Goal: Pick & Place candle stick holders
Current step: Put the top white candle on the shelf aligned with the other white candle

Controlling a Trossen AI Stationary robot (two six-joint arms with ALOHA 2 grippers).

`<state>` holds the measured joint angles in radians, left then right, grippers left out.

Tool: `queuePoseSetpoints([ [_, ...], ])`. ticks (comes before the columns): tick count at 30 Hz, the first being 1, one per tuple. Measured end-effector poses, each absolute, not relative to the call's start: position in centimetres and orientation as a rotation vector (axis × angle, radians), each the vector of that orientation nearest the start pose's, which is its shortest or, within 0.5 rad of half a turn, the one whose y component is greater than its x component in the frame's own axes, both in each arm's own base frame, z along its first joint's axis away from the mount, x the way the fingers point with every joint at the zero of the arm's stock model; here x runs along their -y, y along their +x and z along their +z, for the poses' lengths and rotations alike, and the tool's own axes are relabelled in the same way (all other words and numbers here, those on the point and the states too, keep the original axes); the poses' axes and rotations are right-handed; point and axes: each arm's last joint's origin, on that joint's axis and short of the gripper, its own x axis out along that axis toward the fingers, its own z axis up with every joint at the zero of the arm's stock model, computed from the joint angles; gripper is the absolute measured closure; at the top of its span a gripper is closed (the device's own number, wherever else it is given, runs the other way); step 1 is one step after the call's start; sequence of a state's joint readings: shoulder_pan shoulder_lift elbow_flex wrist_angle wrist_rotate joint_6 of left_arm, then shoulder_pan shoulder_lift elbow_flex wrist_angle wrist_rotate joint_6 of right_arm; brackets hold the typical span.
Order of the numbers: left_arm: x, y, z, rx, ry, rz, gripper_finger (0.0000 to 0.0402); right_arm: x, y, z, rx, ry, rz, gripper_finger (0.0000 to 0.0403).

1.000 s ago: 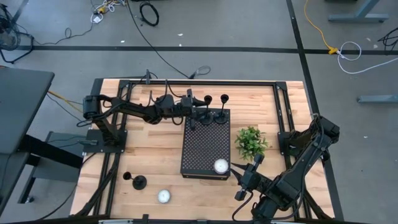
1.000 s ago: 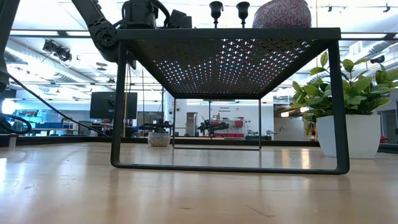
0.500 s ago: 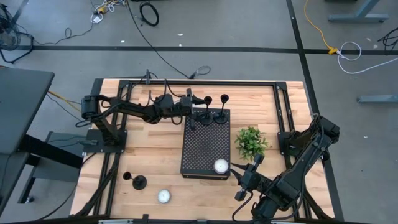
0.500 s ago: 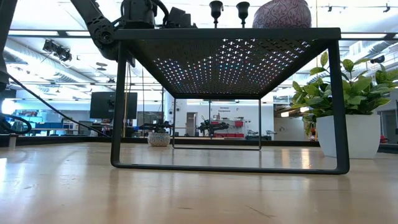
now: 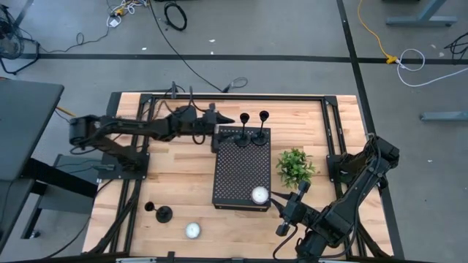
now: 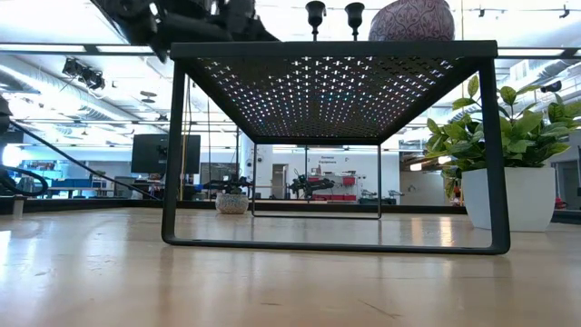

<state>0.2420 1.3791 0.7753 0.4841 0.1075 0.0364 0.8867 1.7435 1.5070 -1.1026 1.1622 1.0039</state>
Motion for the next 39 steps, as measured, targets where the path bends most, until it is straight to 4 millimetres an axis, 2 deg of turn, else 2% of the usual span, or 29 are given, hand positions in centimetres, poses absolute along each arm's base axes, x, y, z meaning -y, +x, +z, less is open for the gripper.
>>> queuePoseSetpoints([
  [3, -6.7, 27.8, 26.9, -0.186, 0.003, 0.181, 0.0177, -24.4, 23.3, 28.7, -0.470, -0.183, -0.509, 0.0317],
  [6, -6.7, 26.4, 27.2, -0.265, -0.036, 0.308, 0.0177, -24.4, 23.3, 28.7, -0.470, -0.182, -0.510, 0.0317],
  [10, -7.5, 24.8, 26.7, -0.371, -0.141, 0.537, 0.0177, -24.2, 23.5, 28.8, -0.469, -0.177, -0.515, 0.0317],
  [13, -8.3, 24.1, 25.8, -0.444, -0.246, 0.622, 0.0177, -24.1, 23.7, 28.8, -0.468, -0.172, -0.521, 0.0317],
  [19, -10.3, 22.6, 24.0, -0.573, -0.439, 0.706, 0.0177, -24.0, 23.9, 28.8, -0.468, -0.164, -0.526, 0.0317],
  [28, -12.5, 21.0, 23.6, -0.584, -0.697, 0.715, 0.0177, -24.0, 23.9, 28.8, -0.466, -0.159, -0.526, 0.0317],
  [32, -13.3, 20.4, 23.7, -0.625, -0.743, 0.746, 0.0177, -24.0, 24.0, 28.8, -0.467, -0.166, -0.525, 0.0317],
  [36, -14.4, 20.5, 24.3, -0.698, -0.766, 0.808, 0.0177, -24.1, 24.1, 28.9, -0.460, -0.167, -0.516, 0.0317],
  [39, -15.3, 21.4, 24.8, -0.739, -0.782, 0.816, 0.0177, -24.3, 24.2, 28.9, -0.458, -0.172, -0.504, 0.0317],
])
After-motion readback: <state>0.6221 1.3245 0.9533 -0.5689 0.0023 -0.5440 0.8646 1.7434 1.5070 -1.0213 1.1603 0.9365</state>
